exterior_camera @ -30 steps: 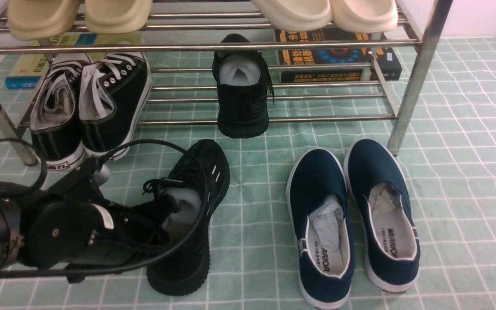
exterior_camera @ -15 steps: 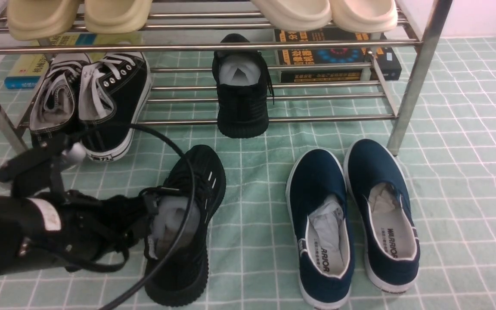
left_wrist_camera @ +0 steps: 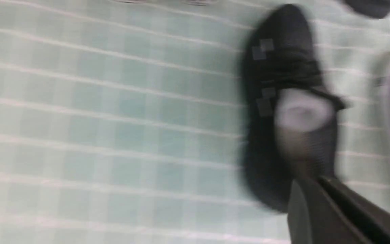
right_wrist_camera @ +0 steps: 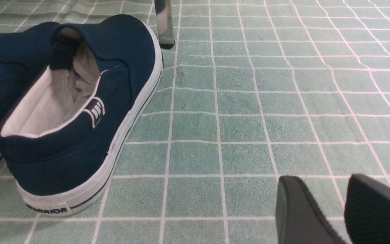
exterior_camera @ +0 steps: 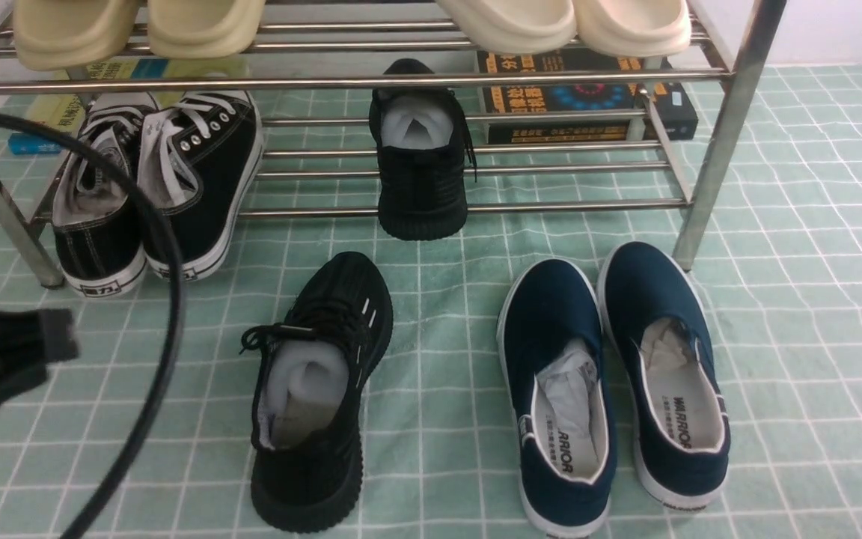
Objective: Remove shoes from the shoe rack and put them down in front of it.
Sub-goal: Use the right arm to clamp a shoe in the middle of the shoe rack
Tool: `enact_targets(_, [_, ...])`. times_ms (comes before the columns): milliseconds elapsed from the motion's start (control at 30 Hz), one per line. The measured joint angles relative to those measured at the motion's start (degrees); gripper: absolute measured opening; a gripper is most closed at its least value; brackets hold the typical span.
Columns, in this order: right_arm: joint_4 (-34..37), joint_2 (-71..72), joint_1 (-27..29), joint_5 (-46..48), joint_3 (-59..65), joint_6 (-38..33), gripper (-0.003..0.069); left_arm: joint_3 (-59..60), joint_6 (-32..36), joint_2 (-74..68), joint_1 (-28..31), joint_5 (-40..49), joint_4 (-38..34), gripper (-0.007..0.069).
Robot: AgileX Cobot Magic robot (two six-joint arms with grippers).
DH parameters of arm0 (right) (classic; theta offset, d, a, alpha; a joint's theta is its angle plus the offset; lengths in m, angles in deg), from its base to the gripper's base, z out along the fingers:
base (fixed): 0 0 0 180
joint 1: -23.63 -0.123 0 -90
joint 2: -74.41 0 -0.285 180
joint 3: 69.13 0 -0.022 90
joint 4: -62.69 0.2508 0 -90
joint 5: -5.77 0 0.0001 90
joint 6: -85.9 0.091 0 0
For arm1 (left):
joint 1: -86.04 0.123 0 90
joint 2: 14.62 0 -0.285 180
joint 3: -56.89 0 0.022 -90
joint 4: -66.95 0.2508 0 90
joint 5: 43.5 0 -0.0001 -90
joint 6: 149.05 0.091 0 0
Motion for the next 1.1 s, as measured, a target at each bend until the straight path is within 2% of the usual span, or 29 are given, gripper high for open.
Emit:
enact_targets(100, [7.79,0.0,0.0,-1.52,0.29,5.64,0.0237,-1.44,0.0,0.11,0.0,6.49,6.56,0.0001])
enact_targets(167, [12.55,0.0,0.0,-1.93,0.39,8.17,0.0237,-1.57,-0.09,-0.22,0.0,7.54,9.0,0.0001])
enact_targets(200, [18.12,0.0,0.0,-2.07,0.51,11.53,0.0237,-1.65,-0.76,-0.9,0.0,8.61,11.69,0.0001])
enact_targets(300, [26.51,0.0,0.0,-2.07,0.56,16.07,0.0237,-1.65,-2.41,-3.43,0.06,9.74,14.18,0.0001])
enact_targets(333, [30.28,0.0,0.0,-2.24,0.56,17.07,0.0237,-1.65,-2.78,-5.31,0.06,9.74,13.77,0.0001])
enact_targets(367, [31.15,0.0,0.0,-2.31,0.56,17.25,0.0237,-1.65,-2.78,-5.59,0.06,9.74,13.52,0.0001])
enact_targets(400, [34.85,0.0,0.0,-2.46,0.56,17.86,0.0237,-1.65,-1.94,-8.45,0.06,9.56,9.61,0.0001])
enact_targets(467, [36.27,0.0,0.0,-2.72,0.56,17.92,0.0237,-1.65,-0.59,-9.91,0.06,9.41,6.17,0.0001])
enact_targets(500, [38.2,0.0,0.0,-2.92,0.56,17.98,0.0237,-1.65,2.49,-12.05,0.06,9.3,2.18,0.0001])
enact_targets(633, [39.68,0.0,0.0,-1.67,0.17,14.99,0.0235,-1.65,9.9,-15.59,0.06,7.9,-4.68,0.0001])
enact_targets(733, [39.68,0.0,0.0,2.34,-3.15,10.41,0.0214,-1.89,12.67,-16.99,0.06,6.91,-5.98,0.0001])
enact_targets(867, [38.96,-4.27,0.0,11.3,-15.34,1.07,0.0111,-3.71,14.28,-19.87,0.06,6.35,-3.47,0.0003])
enact_targets(933, [38.03,-6.98,0.0,14.73,-18.09,-0.37,0.0082,-4.17,14.28,-21.14,0.06,6.1,-1.95,0.0003])
enact_targets(1033, [33.91,-17.7,0.0,25.07,-26.59,-2.89,0.0012,-4.68,14.09,-26.31,0.06,3.72,1.43,0.0004])
enact_targets(1100, [32.94,-21.76,0.0,27.01,-28.49,-3.14,0.0003,-4.76,14.34,-27.98,0.06,3.06,1.66,0.0006])
